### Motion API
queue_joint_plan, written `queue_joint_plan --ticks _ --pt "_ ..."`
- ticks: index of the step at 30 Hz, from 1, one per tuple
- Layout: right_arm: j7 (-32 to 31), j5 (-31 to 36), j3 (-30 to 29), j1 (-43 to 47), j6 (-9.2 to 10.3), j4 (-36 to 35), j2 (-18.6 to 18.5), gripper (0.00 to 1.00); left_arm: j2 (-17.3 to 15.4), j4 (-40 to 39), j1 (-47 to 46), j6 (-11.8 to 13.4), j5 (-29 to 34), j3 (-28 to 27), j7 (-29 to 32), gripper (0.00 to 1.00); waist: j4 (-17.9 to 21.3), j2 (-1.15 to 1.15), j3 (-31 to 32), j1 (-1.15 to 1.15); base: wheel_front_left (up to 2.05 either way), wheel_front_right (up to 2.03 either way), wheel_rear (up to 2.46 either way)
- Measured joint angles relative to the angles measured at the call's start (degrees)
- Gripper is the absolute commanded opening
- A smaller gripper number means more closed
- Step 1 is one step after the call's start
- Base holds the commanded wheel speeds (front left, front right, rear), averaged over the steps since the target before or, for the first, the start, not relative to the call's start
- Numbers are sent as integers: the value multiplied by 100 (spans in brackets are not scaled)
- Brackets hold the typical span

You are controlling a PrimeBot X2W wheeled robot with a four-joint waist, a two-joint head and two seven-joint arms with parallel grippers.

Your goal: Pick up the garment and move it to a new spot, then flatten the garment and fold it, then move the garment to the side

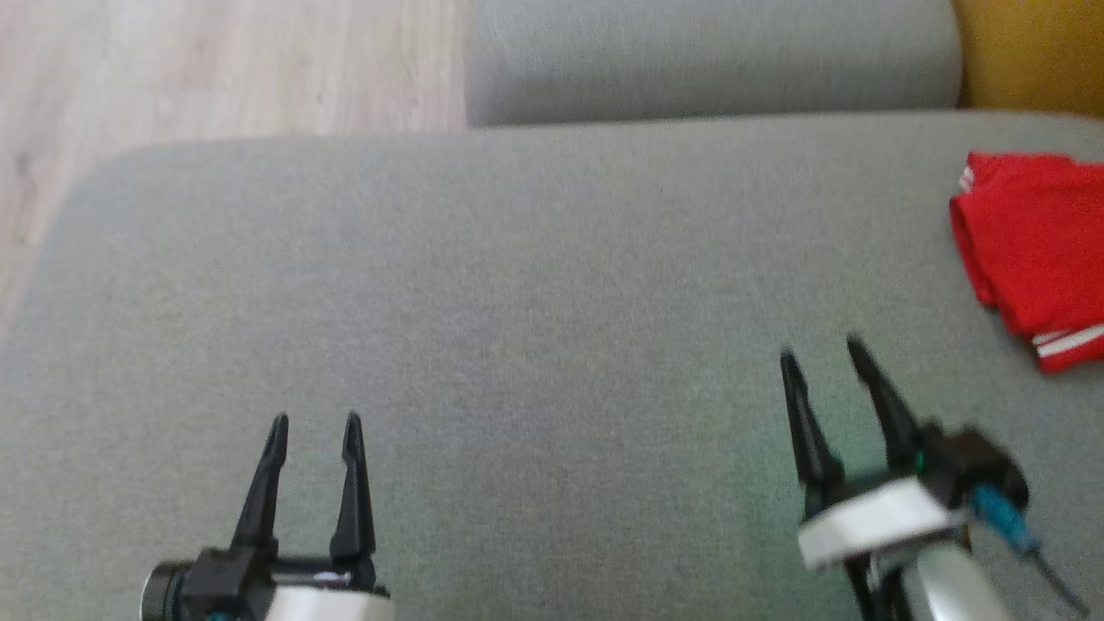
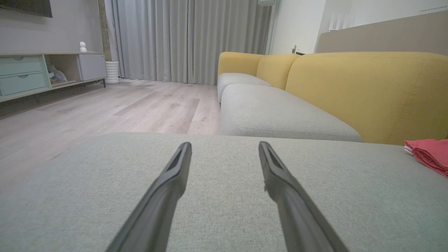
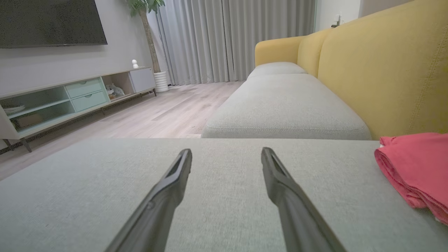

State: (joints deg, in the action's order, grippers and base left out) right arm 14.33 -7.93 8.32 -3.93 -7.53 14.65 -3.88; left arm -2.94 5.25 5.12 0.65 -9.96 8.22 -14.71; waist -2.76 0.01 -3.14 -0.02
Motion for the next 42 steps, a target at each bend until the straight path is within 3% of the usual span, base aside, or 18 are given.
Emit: queue_joint_plan --ticks 6,29,30,36,42 --pt "3 105 -115 705 0 -144 80 100 -5 -90 318 21 170 -65 0 100 -97 0 417 0 0 0 0" --pt "3 -67 -121 722 0 -212 103 100 -9 68 469 186 243 -115 0 100 36 0 569 2 0 0 0" --pt "3 -68 -119 722 0 -188 103 0 -7 99 469 186 244 -112 0 0 40 0 572 2 0 0 0" --pt "-25 -67 -110 938 0 279 105 0 -5 581 613 186 233 -91 10 0 44 0 569 2 0 0 0" --pt "-82 -463 -120 1031 0 326 105 0 -9 624 678 159 -168 -96 92 0 56 0 556 2 0 0 0"
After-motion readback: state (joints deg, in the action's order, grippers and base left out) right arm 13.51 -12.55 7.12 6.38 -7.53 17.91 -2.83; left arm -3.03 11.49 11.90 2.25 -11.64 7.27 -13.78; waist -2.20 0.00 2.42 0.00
